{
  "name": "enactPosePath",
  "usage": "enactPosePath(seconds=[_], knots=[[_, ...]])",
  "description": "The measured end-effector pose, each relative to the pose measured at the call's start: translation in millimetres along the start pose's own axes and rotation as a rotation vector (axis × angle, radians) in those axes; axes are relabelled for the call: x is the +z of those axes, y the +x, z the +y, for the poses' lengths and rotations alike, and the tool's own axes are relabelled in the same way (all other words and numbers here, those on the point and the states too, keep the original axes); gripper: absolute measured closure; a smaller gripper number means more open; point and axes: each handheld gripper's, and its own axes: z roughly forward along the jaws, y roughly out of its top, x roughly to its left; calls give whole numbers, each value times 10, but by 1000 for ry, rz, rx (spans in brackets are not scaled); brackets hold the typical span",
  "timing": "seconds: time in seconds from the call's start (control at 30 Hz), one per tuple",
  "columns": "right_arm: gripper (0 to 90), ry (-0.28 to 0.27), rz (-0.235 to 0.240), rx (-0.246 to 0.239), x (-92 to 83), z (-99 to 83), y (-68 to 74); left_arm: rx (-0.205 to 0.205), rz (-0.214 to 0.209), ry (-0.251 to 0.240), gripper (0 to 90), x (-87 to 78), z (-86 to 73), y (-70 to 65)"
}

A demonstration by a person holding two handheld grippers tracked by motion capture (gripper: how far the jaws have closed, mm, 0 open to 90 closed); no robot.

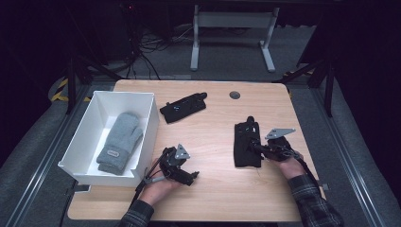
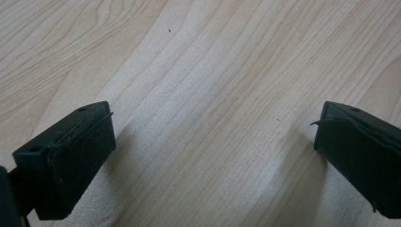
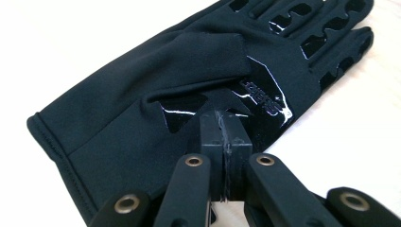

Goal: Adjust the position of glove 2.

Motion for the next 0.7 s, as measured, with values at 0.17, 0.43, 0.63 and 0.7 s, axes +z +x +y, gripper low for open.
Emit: enactPosePath(seconds=[0.17,0.43,0.63,0.7], knots=[[900,13,17,-14,-72,-63,122,1,-1,0,2,0,0,0],[900,31,52,-43,-161,-148,328,1,-1,-2,2,1,-1,0],[900,31,92,-69,-235,-237,490,2,-2,0,2,0,0,1],[900,35,104,-81,-267,-270,528,3,1,-3,3,1,-2,0]])
